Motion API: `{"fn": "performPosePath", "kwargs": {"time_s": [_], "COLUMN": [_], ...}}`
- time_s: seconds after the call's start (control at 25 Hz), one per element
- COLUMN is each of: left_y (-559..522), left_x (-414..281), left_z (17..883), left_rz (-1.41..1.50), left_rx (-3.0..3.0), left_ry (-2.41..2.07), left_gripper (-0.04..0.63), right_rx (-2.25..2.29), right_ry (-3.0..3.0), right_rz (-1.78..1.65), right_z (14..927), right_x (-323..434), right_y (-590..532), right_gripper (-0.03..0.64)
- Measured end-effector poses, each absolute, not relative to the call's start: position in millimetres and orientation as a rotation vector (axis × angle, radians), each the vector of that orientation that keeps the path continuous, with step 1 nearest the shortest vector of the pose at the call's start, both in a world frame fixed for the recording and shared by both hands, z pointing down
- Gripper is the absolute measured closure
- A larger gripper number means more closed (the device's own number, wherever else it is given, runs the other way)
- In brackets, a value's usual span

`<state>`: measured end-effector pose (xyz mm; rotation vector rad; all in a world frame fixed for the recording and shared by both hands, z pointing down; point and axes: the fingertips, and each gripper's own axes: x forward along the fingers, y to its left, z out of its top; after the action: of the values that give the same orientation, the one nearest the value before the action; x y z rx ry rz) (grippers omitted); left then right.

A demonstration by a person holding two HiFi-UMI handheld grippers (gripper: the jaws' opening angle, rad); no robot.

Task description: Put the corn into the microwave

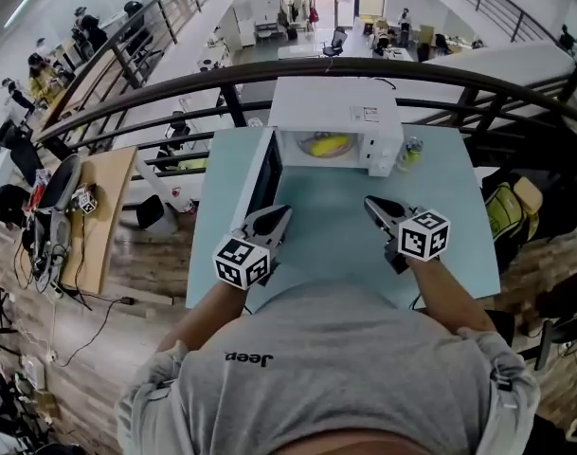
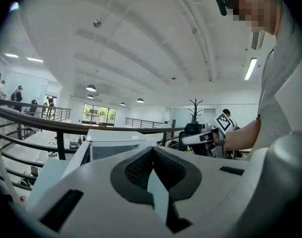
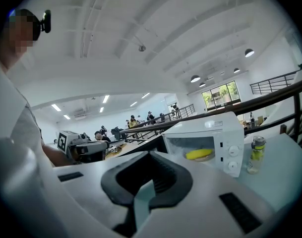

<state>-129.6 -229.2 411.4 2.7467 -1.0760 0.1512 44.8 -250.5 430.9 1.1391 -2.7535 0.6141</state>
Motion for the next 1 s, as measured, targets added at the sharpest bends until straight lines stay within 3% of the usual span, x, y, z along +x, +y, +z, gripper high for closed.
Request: {"fn": "performPosePath", "kwargs": {"time_s": [0.56,1.0], "left_y": [-238,-232], "left_x": [-117,-127], "left_z": [405,406], "left_rz": [0.026,0.049], "left_rx": [2.678,2.655], "left_ry": [-1.135,-1.178], "left_gripper": [0.577,0.577], "right_rx": [1.142,1.085], "right_ry": [-2.756,-2.768], "right_rz": [0.593,0.555], "right_z": [416,424], "right_x": [84,71], "right_y": [-261,-260], "right_gripper": [0.600,0.600]}}
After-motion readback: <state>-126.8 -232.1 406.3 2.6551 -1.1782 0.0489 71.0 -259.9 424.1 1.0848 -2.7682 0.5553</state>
